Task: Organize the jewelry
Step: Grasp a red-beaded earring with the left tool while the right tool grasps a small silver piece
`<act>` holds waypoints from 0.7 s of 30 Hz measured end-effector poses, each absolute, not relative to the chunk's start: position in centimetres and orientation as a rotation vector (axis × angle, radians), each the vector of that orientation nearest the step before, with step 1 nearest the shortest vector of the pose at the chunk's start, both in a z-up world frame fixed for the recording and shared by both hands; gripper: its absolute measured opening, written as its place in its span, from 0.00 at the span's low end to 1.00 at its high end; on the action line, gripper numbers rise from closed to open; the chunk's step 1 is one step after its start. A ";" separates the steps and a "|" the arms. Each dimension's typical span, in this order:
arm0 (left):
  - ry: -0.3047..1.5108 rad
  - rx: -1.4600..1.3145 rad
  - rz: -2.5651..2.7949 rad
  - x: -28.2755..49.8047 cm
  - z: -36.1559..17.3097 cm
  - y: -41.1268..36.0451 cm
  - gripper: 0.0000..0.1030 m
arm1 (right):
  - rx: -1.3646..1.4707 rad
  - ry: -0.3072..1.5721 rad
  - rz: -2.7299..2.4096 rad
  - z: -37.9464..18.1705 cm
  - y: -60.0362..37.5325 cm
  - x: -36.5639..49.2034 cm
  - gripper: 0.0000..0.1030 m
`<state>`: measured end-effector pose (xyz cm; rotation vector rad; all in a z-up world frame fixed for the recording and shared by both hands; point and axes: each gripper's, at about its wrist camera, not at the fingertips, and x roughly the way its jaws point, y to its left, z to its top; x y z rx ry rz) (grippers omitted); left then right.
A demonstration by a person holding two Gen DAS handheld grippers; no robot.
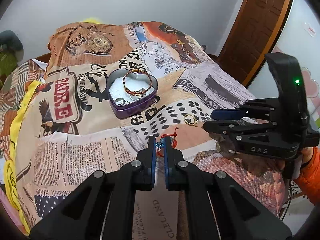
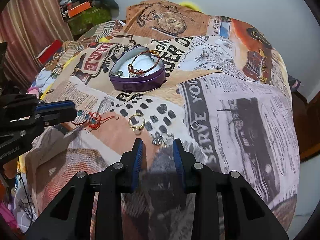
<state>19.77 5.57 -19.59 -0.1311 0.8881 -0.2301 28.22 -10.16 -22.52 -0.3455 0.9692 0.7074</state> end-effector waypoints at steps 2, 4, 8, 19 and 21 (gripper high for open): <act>0.881 -0.131 -0.232 19.7 -19.4 5.7 0.05 | -0.344 0.967 0.706 -22.7 -10.0 28.3 0.19; 0.876 -0.129 -0.233 19.7 -19.2 5.7 0.05 | -0.337 0.968 0.712 -22.7 -10.0 28.3 0.10; 0.871 -0.132 -0.231 19.8 -19.1 5.7 0.05 | -0.323 0.960 0.719 -22.5 -10.3 28.1 0.10; 0.813 -0.129 -0.198 19.8 -16.6 6.5 0.05 | -0.271 0.893 0.716 -19.3 -11.5 27.7 0.10; 0.794 -0.123 -0.187 19.9 -15.9 6.7 0.05 | -0.259 0.875 0.713 -18.5 -11.6 27.9 0.10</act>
